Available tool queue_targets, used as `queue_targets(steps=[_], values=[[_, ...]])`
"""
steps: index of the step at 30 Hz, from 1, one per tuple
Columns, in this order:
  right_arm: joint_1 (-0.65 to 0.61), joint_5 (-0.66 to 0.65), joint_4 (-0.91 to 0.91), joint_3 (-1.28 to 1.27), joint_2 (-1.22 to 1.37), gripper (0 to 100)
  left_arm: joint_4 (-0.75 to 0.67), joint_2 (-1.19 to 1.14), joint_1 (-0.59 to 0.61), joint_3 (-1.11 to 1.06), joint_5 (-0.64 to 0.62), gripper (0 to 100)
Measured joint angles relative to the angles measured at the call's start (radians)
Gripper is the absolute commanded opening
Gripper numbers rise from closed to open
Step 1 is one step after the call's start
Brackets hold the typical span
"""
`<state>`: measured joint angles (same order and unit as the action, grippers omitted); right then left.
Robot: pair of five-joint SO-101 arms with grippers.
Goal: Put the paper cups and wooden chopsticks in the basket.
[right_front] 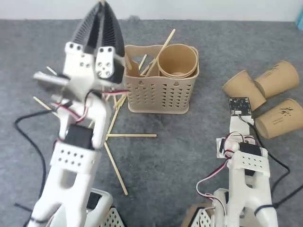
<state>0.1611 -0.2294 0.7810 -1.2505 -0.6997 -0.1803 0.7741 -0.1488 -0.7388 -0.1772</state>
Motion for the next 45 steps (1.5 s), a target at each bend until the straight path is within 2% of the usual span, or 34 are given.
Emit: queue_targets(steps=[9,14,16,21,27,30,33,41,45], values=[[-0.002,-0.026,0.000,0.000,0.000,0.8,-0.133,-0.235,0.043,0.002,0.000,2],[-0.002,-0.032,0.000,0.000,0.000,0.8,-0.143,-0.238,0.046,-0.041,0.000,13],[-0.002,-0.032,0.000,0.000,0.000,0.8,-0.143,-0.238,0.049,-0.071,0.000,14],[0.000,-0.035,0.000,0.000,0.000,0.8,-0.143,-0.238,0.068,-0.117,0.000,13],[0.000,-0.035,0.000,0.000,0.000,0.8,-0.107,-0.235,0.077,-0.117,0.000,4],[0.000,-0.035,-0.011,0.000,0.000,0.8,0.008,-0.164,0.077,-0.115,0.000,3],[0.000,-0.035,-0.012,0.000,0.000,0.8,0.186,-0.043,0.077,-0.068,0.000,2],[0.000,-0.035,-0.012,0.000,0.000,0.8,0.842,0.189,0.077,0.089,-0.005,1],[0.000,-0.035,-0.012,0.000,0.000,0.8,0.994,0.196,0.112,0.094,-0.002,1]])
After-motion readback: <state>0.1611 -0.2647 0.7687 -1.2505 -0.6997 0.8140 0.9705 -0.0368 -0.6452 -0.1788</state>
